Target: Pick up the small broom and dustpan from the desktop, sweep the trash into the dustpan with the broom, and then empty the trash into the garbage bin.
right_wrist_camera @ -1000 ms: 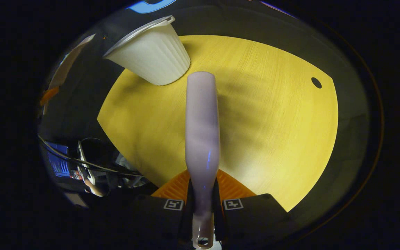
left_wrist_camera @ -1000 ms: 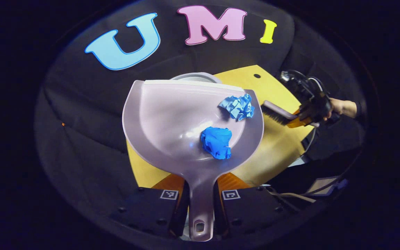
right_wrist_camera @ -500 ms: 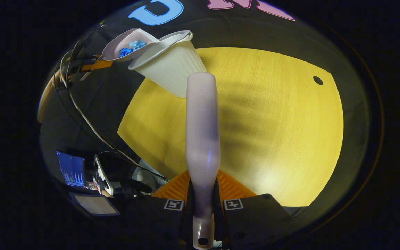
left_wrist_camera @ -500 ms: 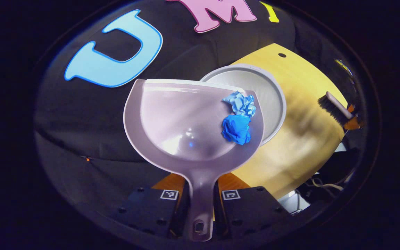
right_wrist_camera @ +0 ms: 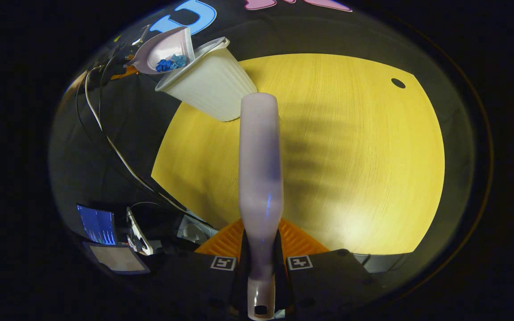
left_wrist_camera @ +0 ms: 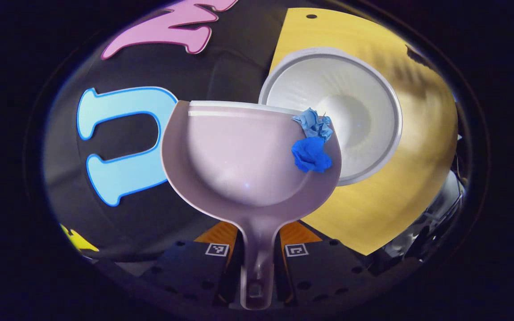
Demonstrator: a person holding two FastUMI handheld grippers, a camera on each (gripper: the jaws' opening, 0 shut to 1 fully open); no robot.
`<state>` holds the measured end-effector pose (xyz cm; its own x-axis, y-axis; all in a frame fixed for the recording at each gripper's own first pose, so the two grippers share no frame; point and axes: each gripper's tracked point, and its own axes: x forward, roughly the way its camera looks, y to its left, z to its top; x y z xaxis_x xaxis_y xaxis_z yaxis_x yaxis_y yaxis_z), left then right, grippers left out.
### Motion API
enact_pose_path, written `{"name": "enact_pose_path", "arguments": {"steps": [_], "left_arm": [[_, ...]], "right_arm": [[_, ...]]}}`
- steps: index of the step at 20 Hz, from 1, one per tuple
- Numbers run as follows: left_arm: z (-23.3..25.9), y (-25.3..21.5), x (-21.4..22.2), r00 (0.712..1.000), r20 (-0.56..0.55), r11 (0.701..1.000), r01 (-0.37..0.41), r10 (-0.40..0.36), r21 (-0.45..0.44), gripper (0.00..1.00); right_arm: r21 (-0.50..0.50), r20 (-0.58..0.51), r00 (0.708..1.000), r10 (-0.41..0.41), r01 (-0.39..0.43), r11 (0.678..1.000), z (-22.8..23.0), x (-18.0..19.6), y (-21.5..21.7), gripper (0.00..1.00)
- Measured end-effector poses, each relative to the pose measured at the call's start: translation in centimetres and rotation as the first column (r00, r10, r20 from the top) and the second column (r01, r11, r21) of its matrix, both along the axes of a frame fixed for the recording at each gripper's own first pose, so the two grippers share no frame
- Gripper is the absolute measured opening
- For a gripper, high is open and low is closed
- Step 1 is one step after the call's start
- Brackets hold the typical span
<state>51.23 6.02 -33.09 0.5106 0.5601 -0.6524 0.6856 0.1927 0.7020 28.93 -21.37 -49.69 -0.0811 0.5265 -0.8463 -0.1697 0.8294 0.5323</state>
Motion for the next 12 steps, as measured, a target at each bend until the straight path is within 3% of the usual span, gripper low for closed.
{"name": "enact_pose_path", "arguments": {"steps": [3,5,11,12], "left_arm": [[0.5,-0.4,0.6,0.99,-0.024,0.978,0.143,-0.141,0.149,0.31],[0.3,0.4,0.4,0.984,-0.024,0.965,0.18,-0.179,0.191,0.29],[0.9,-0.8,0.0,0.994,0.076,0.994,0.073,-0.079,0.085,0.29],[0.4,-1.1,0.1,0.991,0.118,0.998,0.064,-0.065,0.012,0.29]], "right_arm": [[0.004,0.003,1.0,0.009,-0.009,1.0,-0.3,-0.2,0.2,0.27],[0.009,0.0,1.0,0.01,-0.01,1.0,-0.3,-0.3,0.3,0.27],[-0.004,-0.006,1.0,0.0,0.0,1.0,-0.8,-0.1,-0.4,0.27],[0.005,-0.014,1.0,-0.011,0.011,1.0,-0.7,0.2,-0.3,0.27]]}}
